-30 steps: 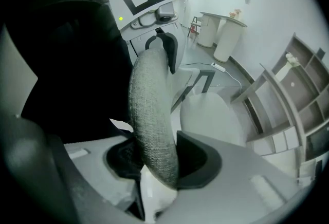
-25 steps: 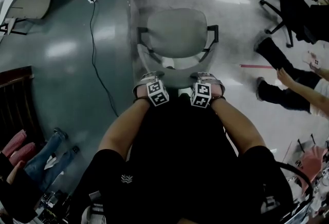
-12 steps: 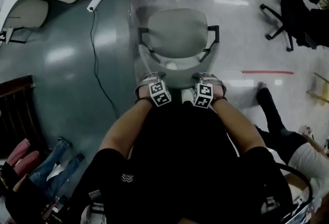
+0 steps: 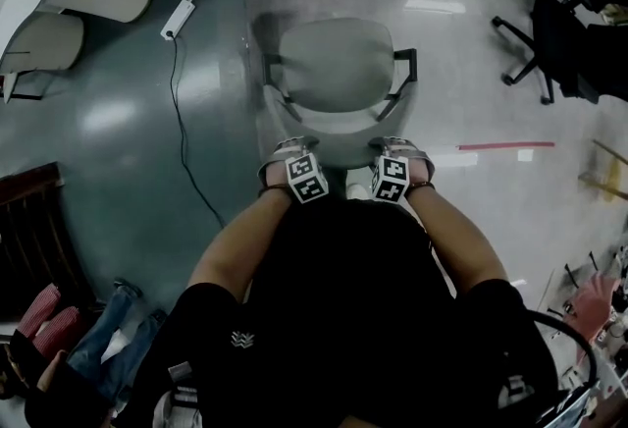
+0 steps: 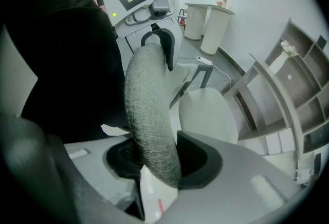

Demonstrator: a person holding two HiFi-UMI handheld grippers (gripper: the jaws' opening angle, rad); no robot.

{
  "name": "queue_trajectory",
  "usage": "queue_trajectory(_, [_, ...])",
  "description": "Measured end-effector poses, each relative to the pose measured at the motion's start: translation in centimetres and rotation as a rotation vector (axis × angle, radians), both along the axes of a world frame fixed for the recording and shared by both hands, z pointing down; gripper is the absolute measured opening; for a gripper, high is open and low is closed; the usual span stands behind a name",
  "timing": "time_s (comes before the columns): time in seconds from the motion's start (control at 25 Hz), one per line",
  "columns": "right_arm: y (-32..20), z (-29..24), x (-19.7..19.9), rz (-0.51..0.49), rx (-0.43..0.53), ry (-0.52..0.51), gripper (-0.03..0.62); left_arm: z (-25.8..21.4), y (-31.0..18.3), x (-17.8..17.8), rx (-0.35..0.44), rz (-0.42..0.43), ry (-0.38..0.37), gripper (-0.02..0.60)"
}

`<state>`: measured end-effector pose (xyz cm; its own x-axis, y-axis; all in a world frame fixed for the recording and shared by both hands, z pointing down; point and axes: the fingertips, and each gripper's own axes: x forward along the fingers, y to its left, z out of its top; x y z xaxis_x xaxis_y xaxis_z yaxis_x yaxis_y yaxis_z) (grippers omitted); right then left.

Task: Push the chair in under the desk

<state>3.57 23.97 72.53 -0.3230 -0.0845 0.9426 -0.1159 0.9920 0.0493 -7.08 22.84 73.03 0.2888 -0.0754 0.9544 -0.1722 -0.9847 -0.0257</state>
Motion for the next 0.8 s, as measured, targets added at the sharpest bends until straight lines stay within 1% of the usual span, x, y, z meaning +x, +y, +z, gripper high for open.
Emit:
queue_trajectory(0.16, [-3.3, -0.3, -0.4, 0.015, 0.017, 0.017, 0.156, -0.5, -3.2, -0.3, 0.012, 0.034, 0.029, 0.199])
queue_trajectory(0.32, [-5.9, -0.3, -0.9, 0.026, 0.020, 0.032, 0.158, -0.5, -5.8, -0.9, 0.012, 0.053, 0.034, 0.198])
queue_trajectory(0.48, [-8.7, 0.4, -1.5, 0.054, 0.016, 0.051, 0.160, 0.1, -8.7, -1.5, 0.007, 0.043, 0.021, 0.199])
queue_trajectory(0.8, [-13.2, 1.2, -2.3, 0.057, 0.019, 0.043, 0.161, 1.0, -13.2, -2.4, -0.011, 0.034, -0.007, 0.201])
